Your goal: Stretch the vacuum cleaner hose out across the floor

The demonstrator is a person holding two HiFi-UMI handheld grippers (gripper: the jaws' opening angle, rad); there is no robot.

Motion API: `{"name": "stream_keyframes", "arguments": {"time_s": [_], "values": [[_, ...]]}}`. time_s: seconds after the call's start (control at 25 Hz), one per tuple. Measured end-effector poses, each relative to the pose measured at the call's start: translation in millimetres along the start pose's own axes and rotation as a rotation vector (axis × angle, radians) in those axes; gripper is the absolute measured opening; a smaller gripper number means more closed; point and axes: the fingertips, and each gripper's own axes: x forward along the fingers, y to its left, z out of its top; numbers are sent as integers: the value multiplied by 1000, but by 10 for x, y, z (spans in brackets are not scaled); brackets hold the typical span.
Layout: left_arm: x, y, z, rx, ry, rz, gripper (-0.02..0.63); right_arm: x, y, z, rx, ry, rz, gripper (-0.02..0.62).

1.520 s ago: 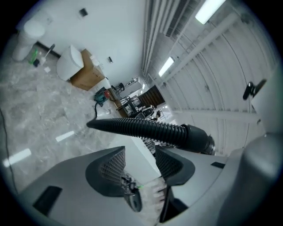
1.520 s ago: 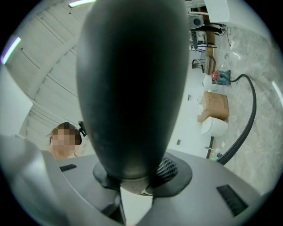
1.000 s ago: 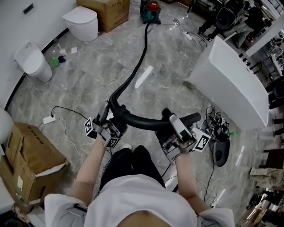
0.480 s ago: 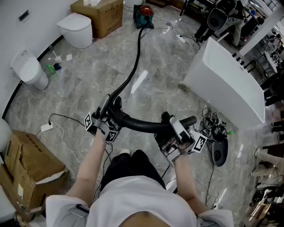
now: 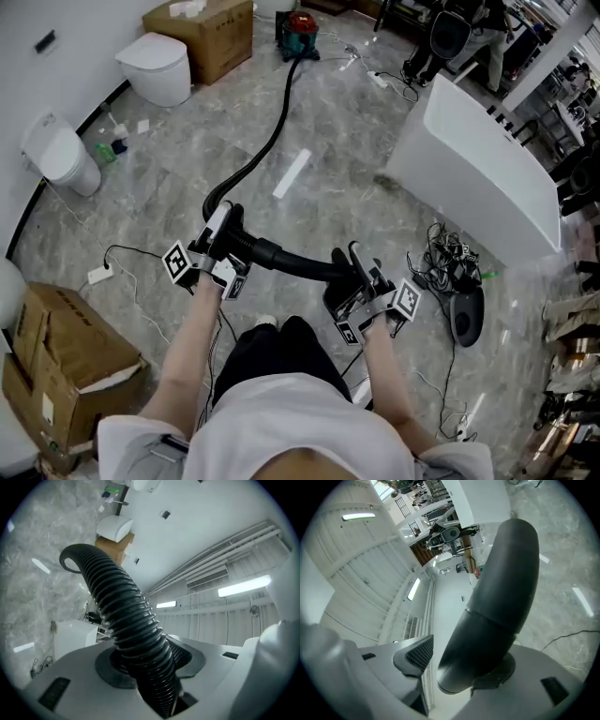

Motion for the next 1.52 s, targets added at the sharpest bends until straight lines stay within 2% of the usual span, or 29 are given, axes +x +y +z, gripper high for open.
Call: {"name": "stream_keyframes", "arguments": {"time_s": [0.16,0.32,0.36,0.4,0.44,0.52,0.6,0.68,0.76,0.84,0.92,1.0,1.12,1.2,1.28,1.32,1.36,1.4,1.44,1.52], "values": [[102,-102,52,84,-15,19,178,-90,-321,-83,65,26,-125,253],[174,-233,340,173,-66,47,172,-257,-533,-234,51,104,-225,255],[203,-230,388,226,-41,82,169,-332,-568,-222,53,103,-243,255],[243,-206,373,300,24,130,166,-406,-589,-187,55,90,-254,255],[287,-155,288,386,126,186,164,-468,-597,-135,53,71,-259,255],[318,41,-29,560,386,305,164,-537,-574,-10,37,32,-251,255],[194,351,-388,696,647,435,164,-517,-505,91,24,8,-224,255],[-47,667,-718,760,866,528,164,-452,-418,138,14,4,-196,255],[-294,916,-966,805,1033,588,164,-393,-357,165,-18,18,-192,255],[-537,1116,-1152,885,1200,634,164,-361,-330,193,-59,36,-204,255],[-802,1272,-1308,1016,1402,641,164,-351,-327,223,-72,41,-208,255],[-1073,1390,-1406,1182,1623,613,164,-335,-330,248,-61,34,-202,255],[-1430,1515,-1379,1431,1912,578,164,-308,-325,268,-65,27,-200,255],[-1578,1539,-1328,1597,2082,527,164,-296,-299,273,-78,28,-199,255],[-1699,1567,-1309,1719,2236,449,161,-301,-284,289,-93,25,-203,255],[-1737,1588,-1311,1740,2270,422,160,-306,-288,302,-100,23,-206,255],[-1742,1608,-1329,1722,2249,420,160,-308,-291,314,-105,20,-207,255],[-1698,1619,-1372,1656,2165,439,160,-310,-289,323,-105,17,-205,255],[-1592,1609,-1439,1537,2020,470,160,-314,-282,334,-104,13,-201,255],[-1201,1491,-1553,1187,1613,522,161,-332,-269,364,-104,0,-198,255]]}}
